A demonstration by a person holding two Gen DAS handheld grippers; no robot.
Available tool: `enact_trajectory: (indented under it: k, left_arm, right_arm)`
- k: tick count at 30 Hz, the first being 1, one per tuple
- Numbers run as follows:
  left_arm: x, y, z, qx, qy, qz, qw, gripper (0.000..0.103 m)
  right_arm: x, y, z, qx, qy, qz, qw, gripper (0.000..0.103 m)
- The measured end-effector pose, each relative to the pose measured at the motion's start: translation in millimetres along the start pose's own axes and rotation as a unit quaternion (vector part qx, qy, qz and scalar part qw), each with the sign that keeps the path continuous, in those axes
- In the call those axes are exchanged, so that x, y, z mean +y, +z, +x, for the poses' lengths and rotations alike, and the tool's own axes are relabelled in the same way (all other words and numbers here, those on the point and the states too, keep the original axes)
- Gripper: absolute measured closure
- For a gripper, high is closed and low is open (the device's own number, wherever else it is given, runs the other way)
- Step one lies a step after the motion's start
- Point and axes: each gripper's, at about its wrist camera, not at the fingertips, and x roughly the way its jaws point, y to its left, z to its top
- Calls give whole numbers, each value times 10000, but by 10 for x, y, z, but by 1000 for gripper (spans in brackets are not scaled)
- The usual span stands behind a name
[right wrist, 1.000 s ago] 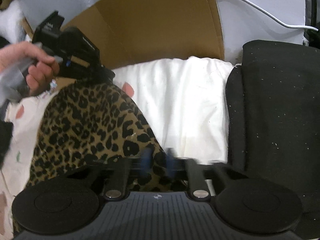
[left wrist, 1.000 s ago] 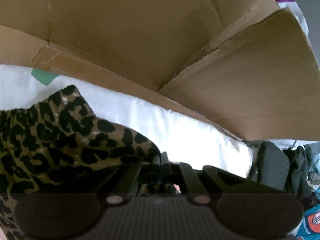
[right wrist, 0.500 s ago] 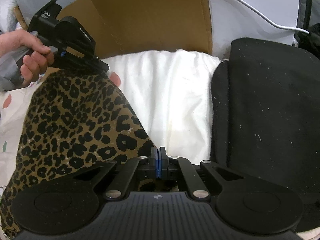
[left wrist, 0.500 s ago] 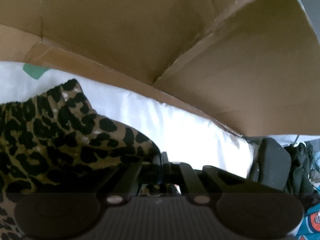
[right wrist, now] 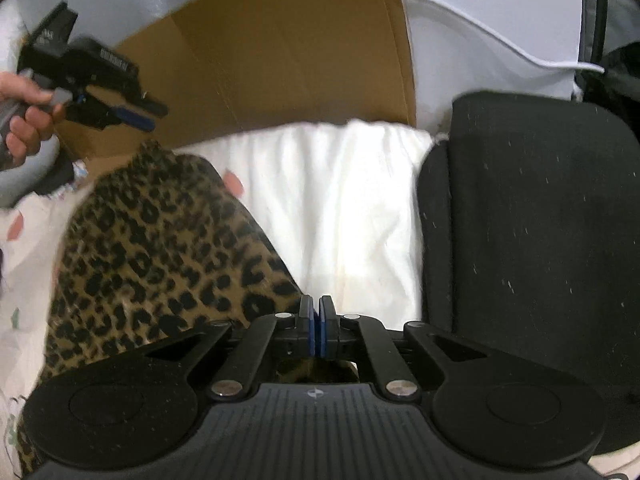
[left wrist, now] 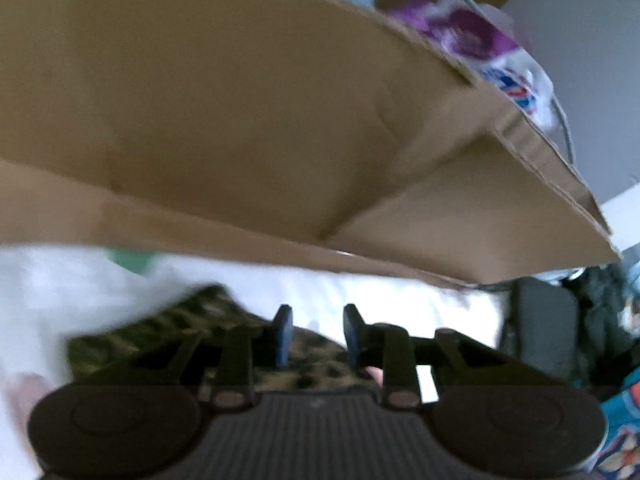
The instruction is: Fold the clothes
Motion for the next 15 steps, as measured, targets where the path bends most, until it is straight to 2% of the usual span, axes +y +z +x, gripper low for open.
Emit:
enact_trajectory:
  k: [3, 6, 9, 11, 15]
  left_arm:
    - [187, -21, -137, 88, 202, 243, 9995, 75]
    - [725, 185, -479, 203, 264, 481, 9983, 74]
    - [747, 140, -409, 380, 204, 660, 9969, 73]
    - [700, 113, -298, 415, 322, 828, 9952, 73]
    - [727, 15, -263, 376, 449, 750, 9955, 74]
  right_arm:
    - [66, 52, -6, -137, 88, -55, 9999, 101]
    - [122, 90, 29, -173, 208, -80, 9996, 101]
    - [182, 105, 73, -177, 308, -124, 9993, 101]
    - [207, 103, 114, -149, 378, -124, 9991, 100]
    - [240, 56, 232, -11, 407, -160, 9990, 100]
